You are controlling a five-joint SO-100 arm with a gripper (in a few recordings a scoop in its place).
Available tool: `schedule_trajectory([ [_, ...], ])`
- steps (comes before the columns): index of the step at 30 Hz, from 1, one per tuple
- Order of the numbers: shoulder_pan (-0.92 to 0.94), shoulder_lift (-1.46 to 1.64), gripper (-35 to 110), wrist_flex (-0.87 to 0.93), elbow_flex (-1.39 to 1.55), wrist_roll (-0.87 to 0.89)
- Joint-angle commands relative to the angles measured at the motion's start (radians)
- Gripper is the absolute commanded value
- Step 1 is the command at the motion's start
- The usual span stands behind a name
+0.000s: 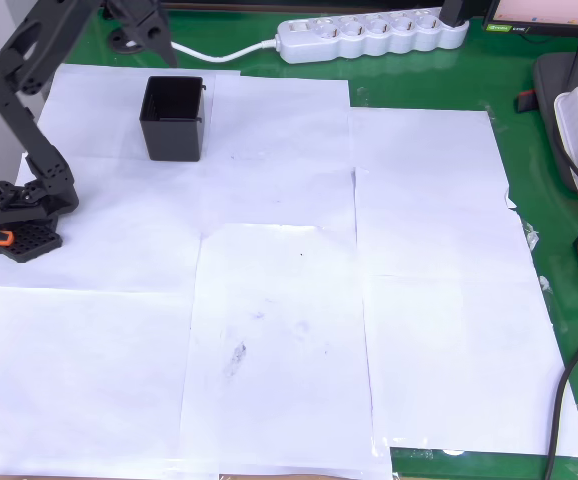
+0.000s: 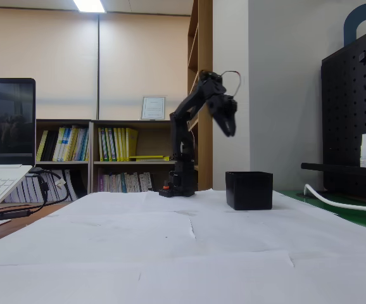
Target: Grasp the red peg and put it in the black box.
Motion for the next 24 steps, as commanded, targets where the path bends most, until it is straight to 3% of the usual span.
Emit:
schedule_trajectory([
  [1,0.143,-0.339,0,-0.129,-0.503,-0.104],
  [6,0.299,-0.660,0,-0.402,-1.014,-0.160],
  [10,0.387,-0.842,0,-0.466,-1.244,-0.176],
  [17,0.434,-1.054,0,-0.480,-1.482,-0.201],
  [21,0.437,-1.108,0,-0.371,-1.548,0.069],
  [24,0.457,-1.124,0,-0.319,-1.548,0.061],
])
